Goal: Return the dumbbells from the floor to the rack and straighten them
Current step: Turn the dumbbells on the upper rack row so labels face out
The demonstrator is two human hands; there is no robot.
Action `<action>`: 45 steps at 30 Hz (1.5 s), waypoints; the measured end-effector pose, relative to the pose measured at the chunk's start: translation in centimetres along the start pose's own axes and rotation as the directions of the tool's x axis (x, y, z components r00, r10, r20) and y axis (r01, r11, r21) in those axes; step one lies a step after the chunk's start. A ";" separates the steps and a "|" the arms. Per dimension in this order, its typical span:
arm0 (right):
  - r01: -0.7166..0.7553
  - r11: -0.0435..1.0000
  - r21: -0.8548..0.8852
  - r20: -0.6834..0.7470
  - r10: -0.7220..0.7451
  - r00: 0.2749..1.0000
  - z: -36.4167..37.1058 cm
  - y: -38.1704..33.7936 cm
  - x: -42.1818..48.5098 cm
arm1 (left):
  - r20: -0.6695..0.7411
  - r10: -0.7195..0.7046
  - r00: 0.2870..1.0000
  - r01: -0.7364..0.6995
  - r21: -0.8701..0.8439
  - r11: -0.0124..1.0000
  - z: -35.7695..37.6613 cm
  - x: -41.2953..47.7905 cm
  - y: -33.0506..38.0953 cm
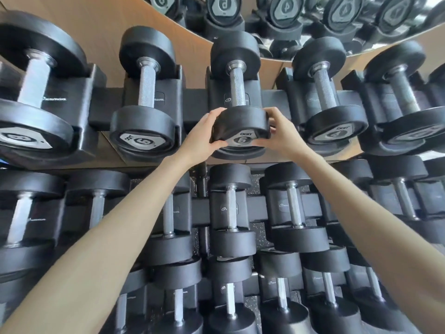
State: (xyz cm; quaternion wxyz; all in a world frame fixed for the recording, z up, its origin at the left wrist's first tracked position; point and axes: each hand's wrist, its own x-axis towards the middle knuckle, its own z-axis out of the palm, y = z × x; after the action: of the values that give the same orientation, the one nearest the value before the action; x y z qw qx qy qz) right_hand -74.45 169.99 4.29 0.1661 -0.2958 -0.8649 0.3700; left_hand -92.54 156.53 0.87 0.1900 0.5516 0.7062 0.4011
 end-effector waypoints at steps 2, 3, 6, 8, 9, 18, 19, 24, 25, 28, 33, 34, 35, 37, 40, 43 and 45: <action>0.022 0.998 -0.066 -0.032 -0.024 0.999 0.0 0.0 0.5 | -0.033 -0.021 0.999 0.024 0.086 0.996 -0.2 -0.3 0.3; 0.043 0.992 -0.117 -0.019 -0.046 0.999 -0.1 -0.1 0.7 | -0.056 -0.028 0.998 0.033 0.103 0.994 -0.2 -0.4 0.5; 0.116 0.946 -0.302 0.029 -0.113 0.993 -0.1 -0.6 1.1 | -0.135 -0.076 0.988 0.092 0.113 0.989 0.5 -0.9 0.9; 0.162 0.912 -0.378 0.043 -0.157 0.987 -0.1 -1.4 1.4 | -0.174 -0.130 0.976 0.144 0.068 0.987 0.8 -1.1 0.6; 0.188 0.891 -0.413 0.058 -0.180 0.982 -0.2 -1.8 1.6 | -0.188 -0.152 0.970 0.164 0.055 0.985 0.9 -1.2 0.4; 0.083 0.964 -0.252 0.013 -0.083 0.996 -1.1 -0.3 0.2 | -0.161 -0.155 0.975 0.189 0.220 0.957 1.7 -0.7 2.9; 0.079 0.969 -0.234 0.010 -0.079 0.997 -1.1 -0.2 0.1 | -0.148 -0.164 0.975 0.196 0.231 0.953 1.6 -0.6 3.3; 0.105 0.950 -0.294 0.032 -0.100 0.995 -0.8 -1.0 -0.2 | -0.177 -0.158 0.971 0.217 0.393 0.893 0.4 -2.0 4.7; 0.112 0.941 -0.320 0.039 -0.105 0.994 -0.7 -1.3 -0.4 | -0.192 -0.121 0.974 0.196 0.448 0.872 -0.3 -2.8 4.8; 0.166 0.908 -0.384 -0.006 -0.182 0.983 -0.4 -2.7 -1.8 | -0.194 -0.015 0.981 0.129 0.591 0.796 -2.8 -6.4 4.5; 0.336 0.751 -0.568 -0.082 -0.458 0.885 2.1 -6.0 -5.6 | -0.214 0.101 0.972 0.100 0.759 0.643 -5.6 -13.9 3.2; 0.350 0.733 -0.583 -0.068 -0.473 0.879 3.1 -6.5 -6.5 | -0.232 0.095 0.968 0.123 0.770 0.626 -5.8 -15.2 2.8; 0.360 0.722 -0.591 -0.047 -0.477 0.878 4.1 -6.9 -7.2 | -0.249 0.079 0.965 0.150 0.776 0.613 -6.0 -16.4 2.3; 0.374 0.702 -0.606 0.001 -0.470 0.883 6.3 -7.3 -8.6 | -0.265 0.019 0.964 0.201 0.776 0.597 -6.3 -18.4 1.3; 0.347 0.690 -0.636 0.056 -0.407 0.912 9.3 -7.9 -10.0 | -0.247 -0.055 0.967 0.231 0.776 0.587 -7.0 -20.3 -0.5; 0.281 0.698 -0.658 0.071 -0.315 0.947 11.9 -8.6 -10.7 | -0.210 -0.065 0.976 0.207 0.785 0.584 -8.7 -21.4 -2.6; 0.240 0.701 -0.671 0.063 -0.268 0.961 13.6 -9.6 -11.0 | -0.180 -0.048 0.982 0.174 0.791 0.587 -10.1 -21.8 -3.8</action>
State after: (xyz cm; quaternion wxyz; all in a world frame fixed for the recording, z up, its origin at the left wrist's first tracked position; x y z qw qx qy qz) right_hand -76.59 150.37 1.48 0.1144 -0.2208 -0.9686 0.0002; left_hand -95.13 132.35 0.22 -0.1038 0.5031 0.8555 0.0650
